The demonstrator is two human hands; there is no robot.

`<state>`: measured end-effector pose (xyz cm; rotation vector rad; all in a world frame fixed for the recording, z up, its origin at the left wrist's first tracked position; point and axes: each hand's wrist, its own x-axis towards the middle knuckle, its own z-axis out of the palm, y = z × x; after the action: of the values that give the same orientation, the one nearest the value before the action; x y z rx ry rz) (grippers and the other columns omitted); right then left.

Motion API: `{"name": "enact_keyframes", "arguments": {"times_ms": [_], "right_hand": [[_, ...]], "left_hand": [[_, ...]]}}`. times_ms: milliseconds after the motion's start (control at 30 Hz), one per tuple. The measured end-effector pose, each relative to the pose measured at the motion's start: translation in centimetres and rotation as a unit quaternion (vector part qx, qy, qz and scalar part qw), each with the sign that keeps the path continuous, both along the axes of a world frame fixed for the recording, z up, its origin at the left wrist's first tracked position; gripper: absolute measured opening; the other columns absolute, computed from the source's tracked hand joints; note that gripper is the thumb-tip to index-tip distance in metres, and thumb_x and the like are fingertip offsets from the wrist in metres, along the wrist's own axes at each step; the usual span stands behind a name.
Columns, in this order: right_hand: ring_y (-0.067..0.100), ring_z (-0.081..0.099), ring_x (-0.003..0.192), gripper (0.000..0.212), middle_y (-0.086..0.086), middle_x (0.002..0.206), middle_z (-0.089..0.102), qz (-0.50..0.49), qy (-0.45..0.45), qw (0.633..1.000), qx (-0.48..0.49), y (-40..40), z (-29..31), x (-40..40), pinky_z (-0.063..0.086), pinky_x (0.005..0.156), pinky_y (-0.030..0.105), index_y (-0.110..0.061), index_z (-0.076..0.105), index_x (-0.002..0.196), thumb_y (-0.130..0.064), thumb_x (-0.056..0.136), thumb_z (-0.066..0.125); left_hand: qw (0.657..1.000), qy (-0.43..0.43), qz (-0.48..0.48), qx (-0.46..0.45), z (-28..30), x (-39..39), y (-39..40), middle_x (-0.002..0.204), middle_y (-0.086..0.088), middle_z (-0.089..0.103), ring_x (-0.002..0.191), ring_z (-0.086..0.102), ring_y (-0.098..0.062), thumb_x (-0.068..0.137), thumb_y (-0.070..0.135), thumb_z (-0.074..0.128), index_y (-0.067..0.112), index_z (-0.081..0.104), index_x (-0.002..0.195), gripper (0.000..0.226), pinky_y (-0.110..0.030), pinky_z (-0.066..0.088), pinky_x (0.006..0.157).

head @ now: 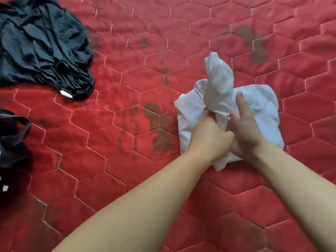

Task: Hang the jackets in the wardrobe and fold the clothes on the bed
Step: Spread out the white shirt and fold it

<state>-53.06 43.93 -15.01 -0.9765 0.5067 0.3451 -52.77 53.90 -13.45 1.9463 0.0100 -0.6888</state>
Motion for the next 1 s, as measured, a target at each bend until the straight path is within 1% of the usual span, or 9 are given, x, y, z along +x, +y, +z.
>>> {"name": "enact_keyframes", "arguments": {"times_ms": [133, 233, 367, 467, 567, 700, 833, 900, 1000], "right_hand": [[0.021, 0.067, 0.098, 0.068, 0.006, 0.103, 0.070, 0.012, 0.054, 0.996, -0.071, -5.5, 0.0, -1.1, 0.051, 0.087, 0.034, -0.020, 0.060, 0.129, -0.065, 0.079, 0.051], [0.018, 0.070, 0.077, 0.062, 0.002, 0.088, 0.071, 0.011, 0.091, 0.989, -0.113, -9.1, -0.2, -1.2, 0.055, 0.064, 0.027, -0.022, 0.063, 0.124, -0.059, 0.075, 0.064], [0.021, 0.063, 0.058, 0.017, 0.010, 0.071, 0.063, -0.020, 0.179, 0.941, -0.287, -12.2, -3.1, -1.4, 0.050, 0.053, 0.028, -0.005, 0.063, 0.091, -0.018, 0.083, 0.071], [0.022, 0.068, 0.066, 0.007, 0.010, 0.083, 0.069, -0.038, 0.171, 0.935, -0.308, -13.1, -4.8, -1.2, 0.055, 0.059, 0.030, -0.006, 0.067, 0.088, -0.011, 0.084, 0.066], [0.018, 0.070, 0.069, 0.014, 0.009, 0.088, 0.073, -0.054, 0.168, 0.938, -0.299, -13.8, -5.3, -1.1, 0.057, 0.063, 0.029, -0.008, 0.069, 0.096, -0.017, 0.088, 0.063], [0.017, 0.058, 0.089, 0.029, -0.005, 0.102, 0.062, -0.043, 0.084, 0.825, -0.557, -14.4, -5.4, -1.3, 0.046, 0.077, 0.021, -0.021, 0.058, 0.112, -0.022, 0.083, 0.062], [0.024, 0.036, 0.134, 0.072, 0.005, 0.148, 0.036, 0.007, -0.112, 0.700, -0.705, -12.9, -4.3, -0.7, 0.031, 0.106, 0.040, -0.022, 0.034, 0.147, -0.042, 0.082, 0.057], [0.026, 0.029, 0.139, 0.079, -0.002, 0.155, 0.028, 0.080, -0.097, 0.683, -0.720, -11.9, -4.4, -0.2, 0.031, 0.106, 0.045, -0.030, 0.026, 0.149, -0.055, 0.080, 0.058], [0.030, 0.040, 0.130, 0.073, 0.002, 0.143, 0.046, 0.104, 0.011, 0.730, -0.675, -11.9, -5.3, 1.0, 0.036, 0.105, 0.046, -0.026, 0.038, 0.143, -0.050, 0.081, 0.066]], "left_hand": [[0.997, 0.017, -0.067, 0.038, -1.1, -0.5, -6.4, 0.108, -0.008, 0.064, 0.098, 0.064, -0.028, 0.079, 0.015, 0.065, 0.018, 0.021, 0.146, 0.079, -0.035, 0.053, 0.076], [0.988, 0.045, -0.146, 0.008, -1.4, -1.6, -9.0, 0.104, -0.003, 0.067, 0.089, 0.066, -0.019, 0.078, 0.020, 0.065, 0.028, 0.005, 0.152, 0.096, -0.028, 0.050, 0.067], [0.985, -0.019, -0.168, -0.036, -2.2, -2.6, -8.0, 0.099, 0.011, 0.064, 0.088, 0.060, -0.009, 0.080, 0.022, 0.061, 0.025, 0.051, 0.131, 0.051, -0.025, 0.049, 0.076], [0.981, -0.171, -0.081, 0.039, -3.4, -2.0, -5.7, 0.113, -0.003, 0.064, 0.107, 0.057, -0.021, 0.079, 0.011, 0.061, 0.016, 0.066, 0.117, 0.039, -0.034, 0.041, 0.099], [0.961, -0.225, 0.028, 0.157, -4.4, -0.9, -3.9, 0.129, 0.002, 0.050, 0.119, 0.044, -0.022, 0.077, 0.017, 0.064, 0.029, 0.060, 0.123, 0.048, -0.033, 0.032, 0.098], [0.971, -0.078, 0.176, 0.141, -6.0, 0.2, -2.1, 0.146, 0.000, 0.031, 0.133, 0.029, -0.017, 0.076, 0.034, 0.076, 0.032, 0.034, 0.143, 0.080, -0.035, 0.024, 0.112], [0.973, 0.020, 0.215, 0.088, -7.0, 0.5, -1.9, 0.144, -0.005, 0.039, 0.132, 0.040, -0.022, 0.070, 0.041, 0.082, 0.027, 0.026, 0.147, 0.096, -0.042, 0.034, 0.111], [0.970, 0.018, 0.218, 0.104, -7.3, 0.6, -2.5, 0.141, -0.008, 0.042, 0.129, 0.043, -0.027, 0.069, 0.044, 0.081, 0.026, 0.025, 0.147, 0.098, -0.043, 0.035, 0.109], [0.964, 0.030, 0.213, 0.158, -7.4, 0.4, -3.9, 0.145, -0.013, 0.034, 0.133, 0.036, -0.033, 0.071, 0.051, 0.077, 0.029, 0.014, 0.151, 0.105, -0.041, 0.029, 0.108]]}}
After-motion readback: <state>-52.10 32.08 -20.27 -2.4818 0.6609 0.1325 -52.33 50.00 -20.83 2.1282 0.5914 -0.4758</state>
